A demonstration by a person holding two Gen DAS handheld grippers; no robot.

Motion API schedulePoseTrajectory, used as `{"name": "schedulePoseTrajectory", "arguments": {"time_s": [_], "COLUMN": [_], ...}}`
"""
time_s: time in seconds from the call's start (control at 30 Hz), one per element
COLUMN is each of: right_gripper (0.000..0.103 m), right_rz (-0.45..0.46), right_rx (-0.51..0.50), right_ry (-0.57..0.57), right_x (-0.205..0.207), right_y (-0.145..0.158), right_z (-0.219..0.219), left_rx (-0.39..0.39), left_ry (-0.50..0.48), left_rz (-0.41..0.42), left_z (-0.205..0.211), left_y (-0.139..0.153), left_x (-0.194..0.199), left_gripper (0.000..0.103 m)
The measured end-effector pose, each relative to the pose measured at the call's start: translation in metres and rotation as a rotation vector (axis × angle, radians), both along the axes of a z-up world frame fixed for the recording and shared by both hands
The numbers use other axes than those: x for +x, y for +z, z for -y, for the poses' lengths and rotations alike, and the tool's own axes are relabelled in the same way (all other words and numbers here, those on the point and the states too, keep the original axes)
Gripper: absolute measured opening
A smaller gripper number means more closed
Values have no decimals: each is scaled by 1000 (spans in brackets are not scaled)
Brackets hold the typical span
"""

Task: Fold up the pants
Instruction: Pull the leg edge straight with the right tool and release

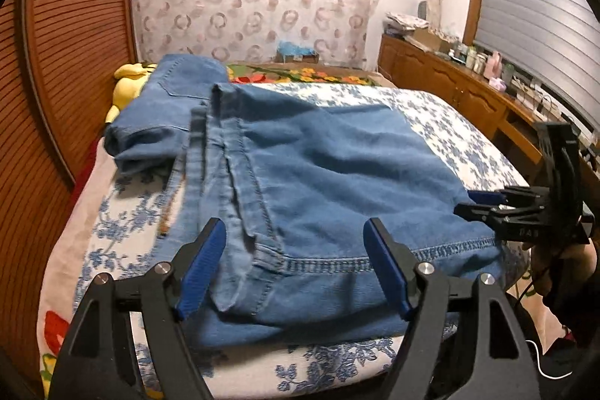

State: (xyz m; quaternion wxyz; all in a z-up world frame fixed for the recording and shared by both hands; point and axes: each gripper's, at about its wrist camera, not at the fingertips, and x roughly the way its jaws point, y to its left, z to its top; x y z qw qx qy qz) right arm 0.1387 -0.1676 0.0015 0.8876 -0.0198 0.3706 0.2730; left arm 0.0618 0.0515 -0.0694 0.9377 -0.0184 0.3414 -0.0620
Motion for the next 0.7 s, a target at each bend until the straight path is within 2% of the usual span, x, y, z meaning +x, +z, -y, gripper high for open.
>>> {"name": "schedulePoseTrajectory", "arguments": {"time_s": [0.27,0.47,0.6,0.7], "right_gripper": [56,55,24,12], "right_rz": [24,4,-19,-24], "right_rx": [9,34,82,108], "right_ry": [-35,1,47,71], "right_x": [0,2,4,2], "right_y": [-5,-5,-6,-3], "right_z": [-5,-5,-7,-6], "left_rx": [16,28,51,64], "left_ry": [-10,-7,-6,-6], "left_rz": [-43,-51,-46,-46], "left_z": [11,11,13,12], "left_y": [-14,-20,-23,-25], "left_x": [2,2,1,1], "left_gripper": [76,76,77,77]}}
